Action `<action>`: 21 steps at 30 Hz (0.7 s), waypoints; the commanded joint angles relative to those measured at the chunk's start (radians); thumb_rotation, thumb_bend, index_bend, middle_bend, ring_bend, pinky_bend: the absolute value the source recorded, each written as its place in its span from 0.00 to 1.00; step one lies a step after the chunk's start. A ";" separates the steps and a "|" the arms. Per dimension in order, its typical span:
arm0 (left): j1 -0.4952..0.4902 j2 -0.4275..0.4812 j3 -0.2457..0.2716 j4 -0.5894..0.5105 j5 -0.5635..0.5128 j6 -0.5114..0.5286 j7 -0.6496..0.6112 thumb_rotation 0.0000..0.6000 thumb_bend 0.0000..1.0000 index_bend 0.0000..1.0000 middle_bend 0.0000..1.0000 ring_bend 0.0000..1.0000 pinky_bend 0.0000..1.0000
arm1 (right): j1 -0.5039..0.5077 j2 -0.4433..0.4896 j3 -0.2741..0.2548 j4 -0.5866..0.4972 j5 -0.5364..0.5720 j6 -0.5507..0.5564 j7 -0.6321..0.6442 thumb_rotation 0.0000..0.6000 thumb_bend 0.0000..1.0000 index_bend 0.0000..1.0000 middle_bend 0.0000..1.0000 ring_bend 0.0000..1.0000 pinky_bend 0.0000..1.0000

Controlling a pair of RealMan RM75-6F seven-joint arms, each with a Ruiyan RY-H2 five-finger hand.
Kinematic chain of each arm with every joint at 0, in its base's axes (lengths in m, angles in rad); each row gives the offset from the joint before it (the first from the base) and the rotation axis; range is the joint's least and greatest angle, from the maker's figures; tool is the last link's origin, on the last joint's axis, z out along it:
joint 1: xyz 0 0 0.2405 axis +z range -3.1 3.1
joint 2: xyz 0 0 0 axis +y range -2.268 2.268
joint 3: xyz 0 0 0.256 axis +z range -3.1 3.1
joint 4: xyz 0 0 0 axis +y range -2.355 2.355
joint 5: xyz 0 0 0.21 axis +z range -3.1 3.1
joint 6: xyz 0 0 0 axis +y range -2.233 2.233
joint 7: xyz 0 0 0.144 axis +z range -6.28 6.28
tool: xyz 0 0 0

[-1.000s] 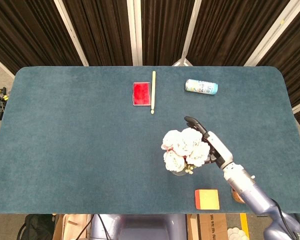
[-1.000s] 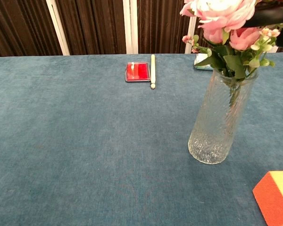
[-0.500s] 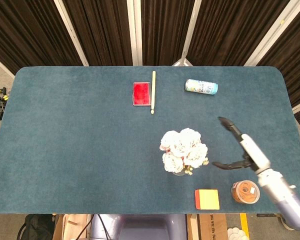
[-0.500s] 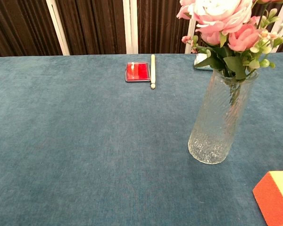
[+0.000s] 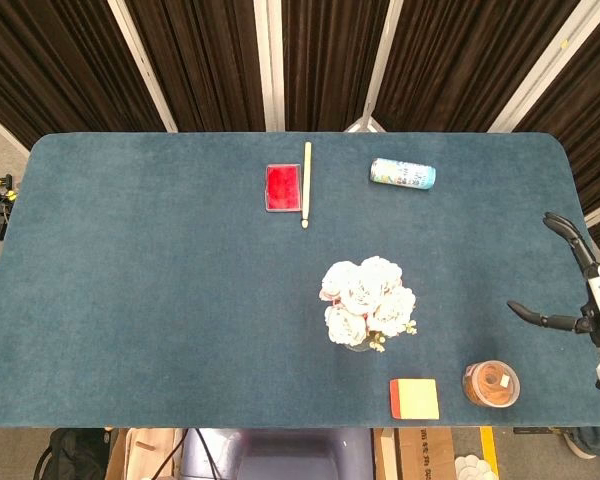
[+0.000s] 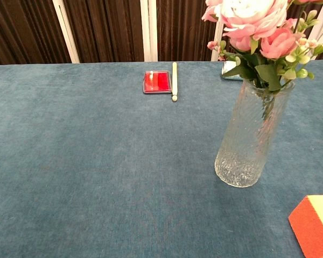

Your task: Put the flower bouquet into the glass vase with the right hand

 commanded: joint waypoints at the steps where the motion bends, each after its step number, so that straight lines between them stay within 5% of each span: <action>1: 0.001 0.001 -0.001 0.000 -0.004 0.000 -0.002 1.00 0.34 0.14 0.00 0.00 0.06 | -0.105 -0.160 -0.136 0.093 -0.155 0.262 -0.650 1.00 0.07 0.15 0.11 0.09 0.00; 10: -0.002 0.008 -0.002 0.004 -0.008 -0.009 -0.020 1.00 0.34 0.14 0.00 0.00 0.06 | -0.126 -0.170 -0.276 0.089 -0.261 0.172 -0.764 1.00 0.07 0.14 0.09 0.02 0.00; 21: 0.002 0.012 -0.005 0.007 -0.019 -0.009 -0.029 1.00 0.34 0.14 0.00 0.00 0.06 | -0.121 -0.269 -0.235 0.138 -0.123 0.133 -0.886 1.00 0.07 0.12 0.08 0.01 0.00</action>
